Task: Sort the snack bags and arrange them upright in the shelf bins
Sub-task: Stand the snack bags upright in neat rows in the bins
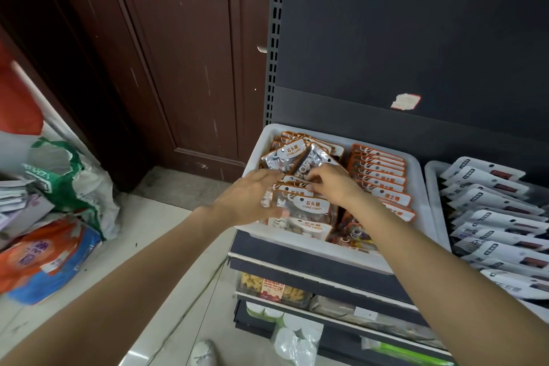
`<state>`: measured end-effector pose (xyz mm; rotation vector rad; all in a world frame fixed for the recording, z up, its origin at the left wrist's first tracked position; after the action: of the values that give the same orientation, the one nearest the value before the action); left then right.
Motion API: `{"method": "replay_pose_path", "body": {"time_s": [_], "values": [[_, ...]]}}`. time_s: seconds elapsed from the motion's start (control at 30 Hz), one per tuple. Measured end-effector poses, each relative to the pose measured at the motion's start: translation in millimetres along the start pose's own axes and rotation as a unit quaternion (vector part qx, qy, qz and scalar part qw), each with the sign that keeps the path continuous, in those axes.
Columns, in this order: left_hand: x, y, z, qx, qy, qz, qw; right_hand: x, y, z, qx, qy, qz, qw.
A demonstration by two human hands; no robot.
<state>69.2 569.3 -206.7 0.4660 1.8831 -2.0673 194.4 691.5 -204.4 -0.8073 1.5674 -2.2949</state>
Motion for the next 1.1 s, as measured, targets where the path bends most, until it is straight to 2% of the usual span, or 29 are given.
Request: {"method": "replay_pose_path", "body": {"time_s": [0.07, 0.2, 0.3, 0.43, 0.57, 0.7, 0.77, 0.83, 0.9, 1.0, 1.1], "values": [[0, 0, 1, -0.002, 0.0, 0.004, 1.0, -1, 1, 6, 0.006, -0.006, 0.01, 1.0], [-4, -2, 8, -0.004, 0.001, 0.028, 1.0, 2, -5, 25, -0.049, -0.011, 0.003, 0.999], [-5, -4, 11, -0.006, 0.01, 0.02, 1.0, 9, -5, 39, -0.073, -0.033, -0.102, 0.992], [-6, -1, 11, 0.03, 0.023, -0.045, 0.998, 2, 5, 50, 0.003, -0.042, -0.15, 0.988], [-7, -4, 11, 0.01, 0.031, -0.012, 0.999, -16, -3, 51, 0.022, -0.005, -0.208, 0.978], [-12, 2, 8, 0.011, 0.025, 0.073, 0.997, -13, 7, 49, 0.06, -0.01, -0.119, 0.991], [-12, 4, 3, 0.021, 0.023, 0.082, 0.996, -12, 1, 47, 0.06, -0.01, -0.15, 0.987], [-10, 0, -1, -0.002, 0.016, 0.106, 0.994, -14, -12, 41, 0.042, 0.005, -0.188, 0.981], [-6, -10, -5, -0.056, 0.004, 0.122, 0.991, -20, -25, 27, -0.01, 0.036, -0.178, 0.983], [5, -20, -19, -0.107, -0.036, 0.102, 0.988, -22, -28, 2, -0.048, 0.071, -0.075, 0.993], [10, -19, -41, -0.067, -0.056, 0.101, 0.991, -17, -17, -14, -0.018, 0.085, 0.018, 0.996]]}}
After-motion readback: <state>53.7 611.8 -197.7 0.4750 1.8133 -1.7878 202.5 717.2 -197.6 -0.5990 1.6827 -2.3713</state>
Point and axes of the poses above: each hand's wrist, its own z-axis away from the middle knuckle, its own y-axis out of the palm, x = y × z, the point moved 5 cm from there along -z, towards the middle knuckle, and after that the axes turned 9 degrees about y, right-handed, at the moved point
